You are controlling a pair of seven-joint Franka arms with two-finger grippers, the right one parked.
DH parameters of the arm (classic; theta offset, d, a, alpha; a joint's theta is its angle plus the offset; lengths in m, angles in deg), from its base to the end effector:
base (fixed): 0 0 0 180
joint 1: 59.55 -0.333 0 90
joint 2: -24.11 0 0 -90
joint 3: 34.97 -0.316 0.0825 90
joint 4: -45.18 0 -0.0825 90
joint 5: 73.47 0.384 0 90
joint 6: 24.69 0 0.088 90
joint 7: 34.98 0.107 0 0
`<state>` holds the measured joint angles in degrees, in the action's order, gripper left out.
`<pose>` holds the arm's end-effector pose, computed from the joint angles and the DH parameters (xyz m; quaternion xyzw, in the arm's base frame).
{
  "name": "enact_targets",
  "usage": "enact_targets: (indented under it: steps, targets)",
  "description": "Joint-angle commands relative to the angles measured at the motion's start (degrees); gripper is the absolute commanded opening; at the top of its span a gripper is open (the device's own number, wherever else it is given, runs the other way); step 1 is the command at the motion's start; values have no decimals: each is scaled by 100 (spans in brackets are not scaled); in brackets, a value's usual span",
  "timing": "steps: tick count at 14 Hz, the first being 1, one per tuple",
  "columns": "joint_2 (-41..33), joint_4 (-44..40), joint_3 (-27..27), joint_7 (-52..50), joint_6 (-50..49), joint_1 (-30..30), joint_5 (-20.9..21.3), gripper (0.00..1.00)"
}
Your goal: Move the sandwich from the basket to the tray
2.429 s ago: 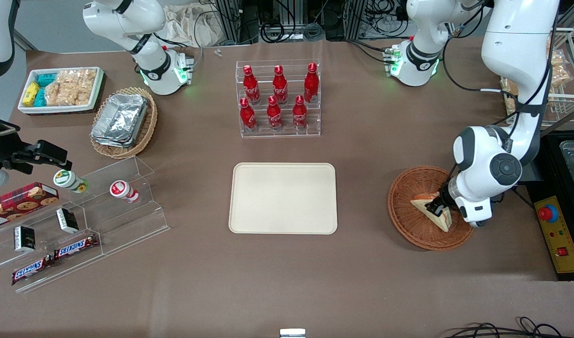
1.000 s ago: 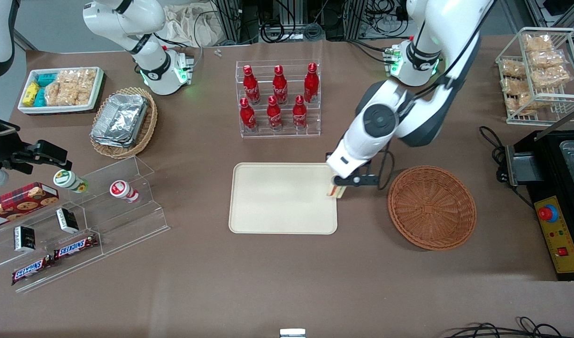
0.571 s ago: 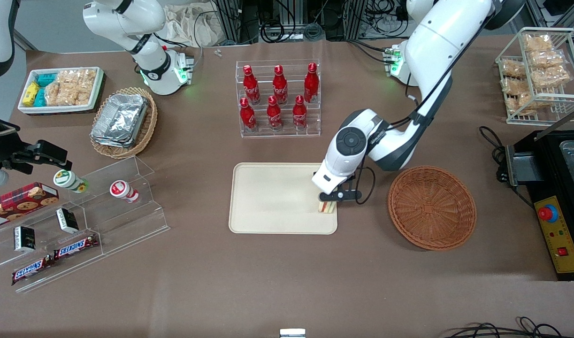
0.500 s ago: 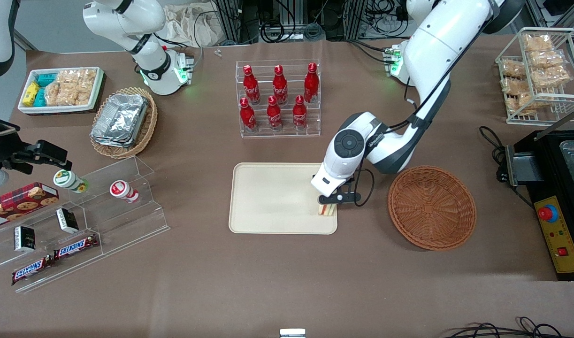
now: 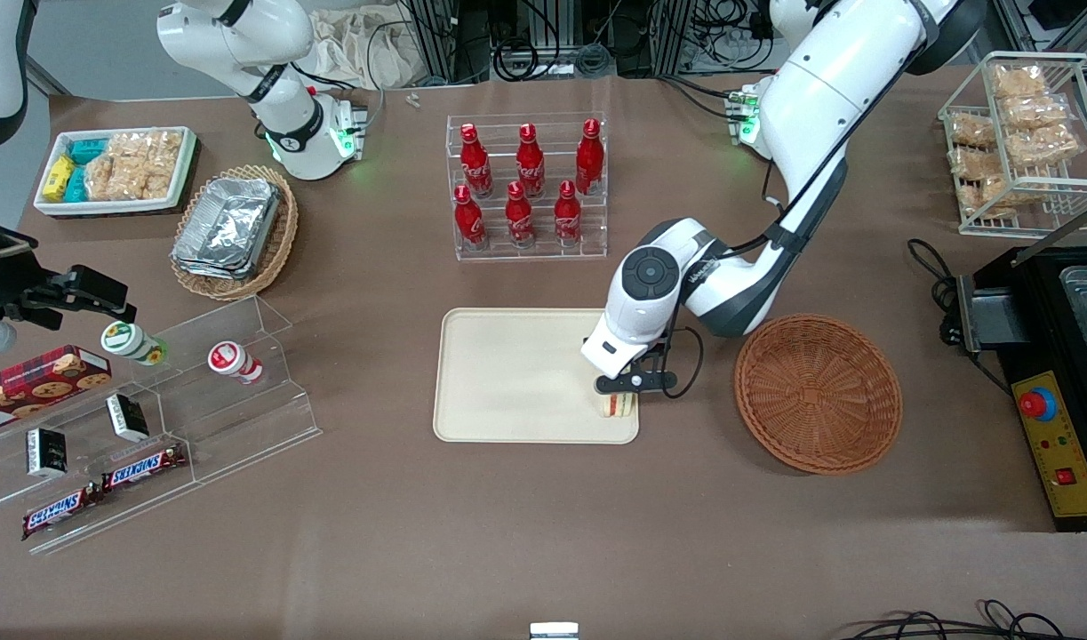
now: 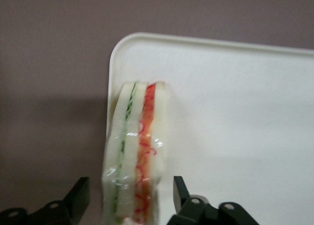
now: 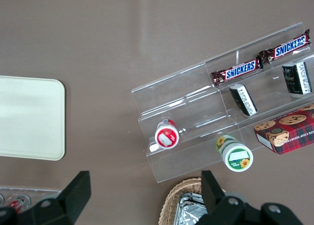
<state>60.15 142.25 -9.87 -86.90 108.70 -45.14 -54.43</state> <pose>0.5511 -0.4027 0.2643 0.9985 0.0395 0.0269 0.0283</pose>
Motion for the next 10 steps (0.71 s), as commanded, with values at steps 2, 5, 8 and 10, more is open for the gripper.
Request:
enact_targets:
  steps: [2, 5, 8, 10]
  targets:
    - [-421, -819, -41, -311, -1214, -112, 48, 100]
    - [-1027, -971, -23, -311, -1534, -472, -144, 100]
    - [-1651, -936, -6, -49, -1981, -921, -540, 100]
    - [-2108, -935, 187, 775, -2840, -1377, -1154, 100]
